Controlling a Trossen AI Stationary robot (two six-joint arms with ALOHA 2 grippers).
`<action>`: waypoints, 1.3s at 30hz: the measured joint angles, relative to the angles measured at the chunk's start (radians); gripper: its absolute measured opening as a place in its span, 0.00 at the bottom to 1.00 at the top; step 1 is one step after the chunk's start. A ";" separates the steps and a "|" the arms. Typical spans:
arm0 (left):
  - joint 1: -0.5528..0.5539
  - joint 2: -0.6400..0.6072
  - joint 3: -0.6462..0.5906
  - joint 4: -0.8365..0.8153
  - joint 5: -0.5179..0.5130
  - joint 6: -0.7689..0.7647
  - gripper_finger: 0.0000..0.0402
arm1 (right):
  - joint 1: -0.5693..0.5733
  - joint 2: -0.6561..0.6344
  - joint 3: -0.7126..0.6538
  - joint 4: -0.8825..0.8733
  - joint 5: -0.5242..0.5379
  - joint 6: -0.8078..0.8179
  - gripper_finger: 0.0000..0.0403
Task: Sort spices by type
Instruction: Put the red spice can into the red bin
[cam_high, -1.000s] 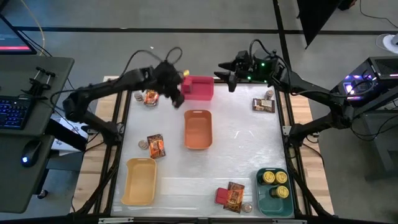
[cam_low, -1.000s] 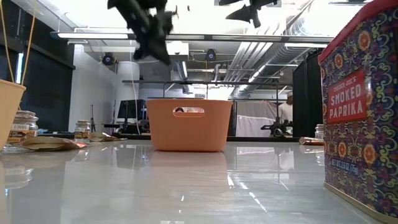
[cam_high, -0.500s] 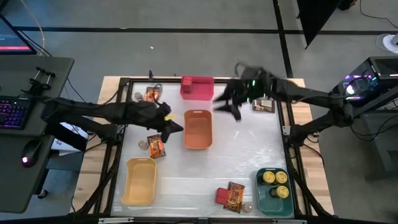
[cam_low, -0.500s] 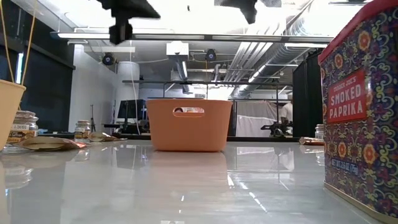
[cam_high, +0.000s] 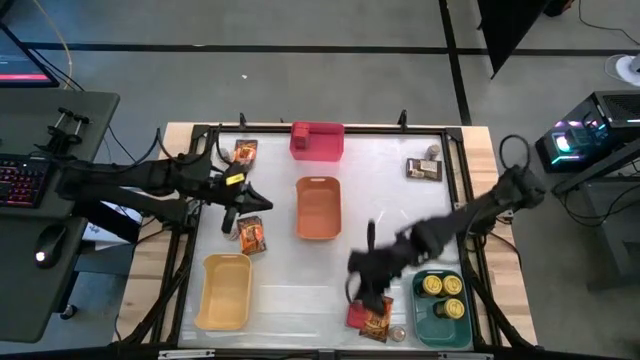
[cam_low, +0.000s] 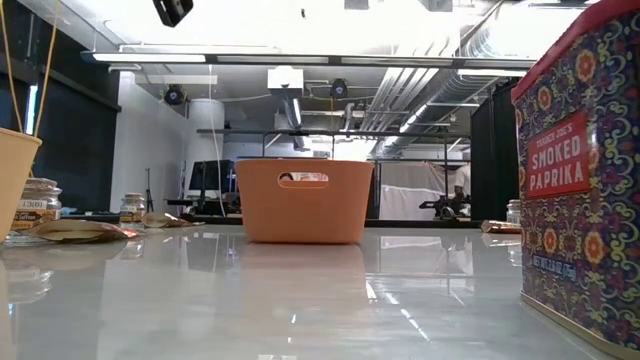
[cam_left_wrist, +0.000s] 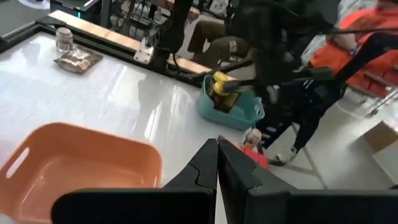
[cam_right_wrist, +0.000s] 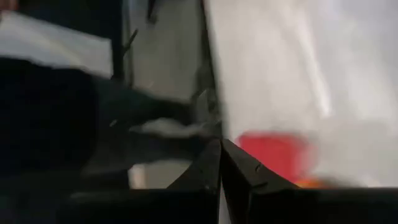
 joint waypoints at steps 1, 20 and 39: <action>-0.001 0.000 0.000 0.001 0.000 0.010 0.00 | 0.025 0.017 0.000 0.016 -0.002 0.033 0.01; 0.000 0.037 0.000 0.029 -0.034 0.017 0.00 | 0.071 0.248 0.007 -0.053 0.050 0.046 0.00; 0.001 0.037 0.000 0.041 -0.107 -0.007 0.00 | -0.427 0.138 -0.001 -0.550 0.256 -0.756 0.00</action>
